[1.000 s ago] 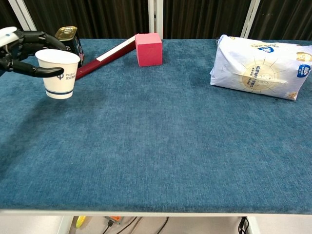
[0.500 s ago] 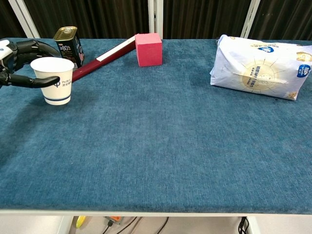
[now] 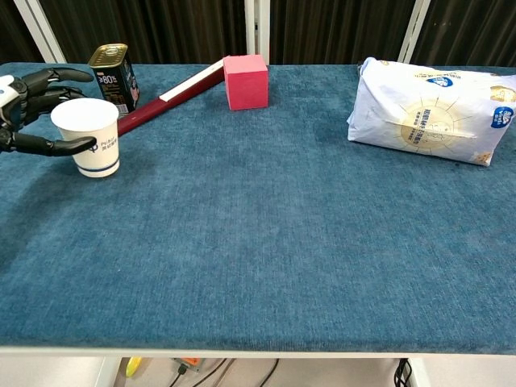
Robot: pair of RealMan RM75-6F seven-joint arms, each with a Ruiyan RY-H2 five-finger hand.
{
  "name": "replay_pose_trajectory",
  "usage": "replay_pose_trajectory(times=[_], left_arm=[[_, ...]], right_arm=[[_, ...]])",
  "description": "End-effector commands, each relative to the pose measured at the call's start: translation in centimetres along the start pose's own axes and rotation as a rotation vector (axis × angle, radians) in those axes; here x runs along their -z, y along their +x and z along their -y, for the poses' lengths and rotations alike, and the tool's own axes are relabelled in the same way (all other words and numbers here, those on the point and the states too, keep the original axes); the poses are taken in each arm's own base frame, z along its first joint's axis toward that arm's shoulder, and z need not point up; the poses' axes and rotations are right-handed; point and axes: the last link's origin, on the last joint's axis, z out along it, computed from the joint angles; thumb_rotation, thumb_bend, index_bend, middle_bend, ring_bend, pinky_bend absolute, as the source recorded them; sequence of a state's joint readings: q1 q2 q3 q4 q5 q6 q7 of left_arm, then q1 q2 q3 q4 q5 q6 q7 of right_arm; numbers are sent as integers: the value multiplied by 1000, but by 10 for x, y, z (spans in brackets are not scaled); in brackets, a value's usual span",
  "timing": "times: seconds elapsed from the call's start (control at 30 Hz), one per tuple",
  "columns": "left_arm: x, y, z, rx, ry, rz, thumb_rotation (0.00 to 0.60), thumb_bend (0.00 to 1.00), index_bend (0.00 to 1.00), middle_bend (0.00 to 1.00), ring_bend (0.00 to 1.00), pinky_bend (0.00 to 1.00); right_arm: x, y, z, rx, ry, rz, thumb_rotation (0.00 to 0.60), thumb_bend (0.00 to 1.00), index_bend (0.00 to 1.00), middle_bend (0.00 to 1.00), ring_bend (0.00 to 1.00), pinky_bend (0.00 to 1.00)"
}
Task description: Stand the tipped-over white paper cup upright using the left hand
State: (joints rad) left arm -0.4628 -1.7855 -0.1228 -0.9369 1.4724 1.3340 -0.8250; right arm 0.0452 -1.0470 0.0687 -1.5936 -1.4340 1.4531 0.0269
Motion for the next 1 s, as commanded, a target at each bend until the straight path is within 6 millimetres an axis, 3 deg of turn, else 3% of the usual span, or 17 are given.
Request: replay_pose_trajectory(times=[0.03, 0.23, 0.33, 0.53, 0.7, 0.8, 1.0], left_arm=[[2, 1, 0, 1, -5, 6, 600, 181, 145, 238, 61, 136], [4, 7, -6, 7, -34, -8, 600, 179, 139, 223, 60, 136], [6, 19, -20, 18, -100, -57, 600, 175, 126, 209, 53, 135], [20, 77, -52, -212, -163, -123, 600, 165, 126, 171, 25, 126], [54, 142, -81, -549, 10, -92, 600, 164, 141, 140, 10, 126], [79, 164, -84, -743, 110, -108, 600, 161, 142, 106, 1, 111], [124, 166, -63, -943, 278, 7, 600, 131, 137, 54, 0, 99]], right_arm=[[1, 0, 0, -1, 2, 0, 600, 179, 0, 0, 0, 0], [1, 2, 1, -6, 8, -11, 600, 178, 0, 0, 0, 0], [1, 5, 1, -7, 12, -21, 600, 178, 0, 0, 0, 0], [3, 11, -8, 21, -26, -43, 600, 176, 0, 0, 0, 0], [4, 14, -15, 39, -58, -50, 600, 176, 0, 0, 0, 0], [7, 15, -17, 67, -51, -61, 600, 176, 0, 0, 0, 0], [12, 9, -21, 155, -38, -77, 600, 173, 0, 0, 0, 0]])
